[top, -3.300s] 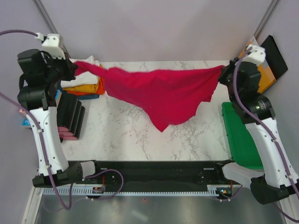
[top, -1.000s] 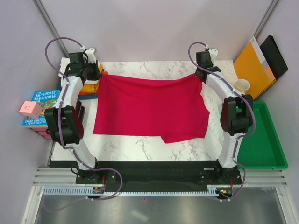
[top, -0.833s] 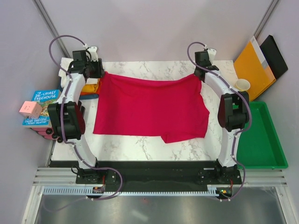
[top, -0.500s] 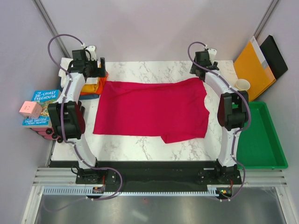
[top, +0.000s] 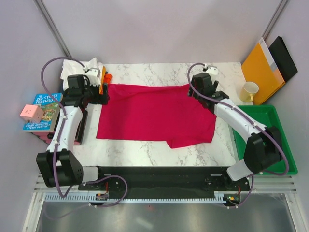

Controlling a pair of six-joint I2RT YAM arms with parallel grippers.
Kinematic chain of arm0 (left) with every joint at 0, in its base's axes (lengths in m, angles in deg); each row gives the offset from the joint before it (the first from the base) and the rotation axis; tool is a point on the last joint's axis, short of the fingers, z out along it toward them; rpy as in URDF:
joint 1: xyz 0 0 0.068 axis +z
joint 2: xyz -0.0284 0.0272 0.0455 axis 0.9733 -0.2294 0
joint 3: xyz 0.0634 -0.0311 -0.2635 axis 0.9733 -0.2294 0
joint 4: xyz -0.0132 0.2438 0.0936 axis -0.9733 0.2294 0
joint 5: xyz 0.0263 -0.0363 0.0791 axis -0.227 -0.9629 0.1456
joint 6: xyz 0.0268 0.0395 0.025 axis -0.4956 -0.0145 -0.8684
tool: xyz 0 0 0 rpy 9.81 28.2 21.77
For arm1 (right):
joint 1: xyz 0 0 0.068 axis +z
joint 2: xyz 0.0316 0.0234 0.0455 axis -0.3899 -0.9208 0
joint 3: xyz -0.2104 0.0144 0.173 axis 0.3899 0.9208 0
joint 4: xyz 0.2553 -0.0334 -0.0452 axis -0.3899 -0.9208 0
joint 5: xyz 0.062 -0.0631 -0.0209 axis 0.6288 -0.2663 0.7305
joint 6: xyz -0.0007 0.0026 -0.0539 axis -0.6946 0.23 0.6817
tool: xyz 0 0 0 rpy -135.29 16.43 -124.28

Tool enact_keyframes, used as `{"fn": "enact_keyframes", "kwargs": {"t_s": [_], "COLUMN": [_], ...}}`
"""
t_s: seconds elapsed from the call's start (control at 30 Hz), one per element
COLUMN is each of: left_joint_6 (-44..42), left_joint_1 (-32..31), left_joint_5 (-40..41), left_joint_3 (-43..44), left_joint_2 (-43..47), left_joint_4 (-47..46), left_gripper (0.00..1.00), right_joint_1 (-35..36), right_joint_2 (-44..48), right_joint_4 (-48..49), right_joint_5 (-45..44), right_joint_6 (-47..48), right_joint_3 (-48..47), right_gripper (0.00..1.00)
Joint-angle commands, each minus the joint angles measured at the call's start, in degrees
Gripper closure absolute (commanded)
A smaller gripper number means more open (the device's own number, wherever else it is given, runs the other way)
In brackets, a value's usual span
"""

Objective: Fold and stack the t-shirts
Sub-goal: Flatten out the tshirt

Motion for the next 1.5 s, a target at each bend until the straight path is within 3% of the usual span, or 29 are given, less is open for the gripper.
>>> {"fn": "enact_keyframes", "kwargs": {"t_s": [0.0, 0.27, 0.43, 0.53, 0.57, 0.63, 0.67, 0.83, 1.07, 1.2, 1.47], "left_joint_6": [-6.02, -6.55, -4.97, -4.71, -4.88, -4.79, -5.32, -5.32, -4.54, -3.3, -3.91], "left_joint_1": [-0.07, -0.16, 0.02, 0.1, 0.1, 0.19, 0.28, 0.19, 2.65, 5.64, 5.9], "left_joint_5": [-1.67, -0.97, 2.38, 0.45, 0.27, 1.41, 1.06, 1.49, 6.59, 8.44, 8.35], "left_joint_3": [-5.38, -11.1, -12.33, -13.3, -13.04, -12.25, -11.73, -8.91, -10.58, -11.8, -12.86], "left_joint_2": [3.4, 1.92, -2.12, -2.48, -3.0, -4.06, -4.93, -10.48, -9.87, -10.39, -16.09], "left_joint_4": [6.17, 12.32, 15.49, 16.98, 17.42, 18.38, 19.09, 22.78, 19.99, 18.13, 17.6], "left_gripper": [0.07, 0.09, 0.17, 0.25, 0.38, 0.5, 0.51, 0.51, 0.34, 0.34, 0.36], "right_joint_1": [1.73, 5.95, 7.71, 8.85, 8.94, 9.12, 9.21, 9.38, 9.3, 9.3, 9.3], "right_joint_2": [5.97, 13.63, 16.43, 18.28, 18.81, 19.95, 20.31, 21.89, 21.8, 21.28, 21.1], "right_joint_4": [-2.17, -2.96, -3.4, -3.4, -3.4, -3.32, -3.49, -3.4, -2.44, -1.91, -1.56], "right_joint_5": [0.59, 0.68, -0.03, -0.29, -0.29, 0.23, 0.32, 0.32, 1.03, 1.03, 0.77], "right_joint_6": [-6.08, -12.05, -13.91, -14.17, -14.09, -14.09, -14.0, -13.21, -11.45, -10.4, -9.43], "right_joint_3": [9.23, 19.69, 21.98, 23.3, 24.0, 24.71, 24.8, 25.5, 25.94, 26.03, 25.85], "right_gripper": [0.23, 0.25, 0.25, 0.26, 0.26, 0.26, 0.26, 0.26, 0.26, 0.26, 0.26]}}
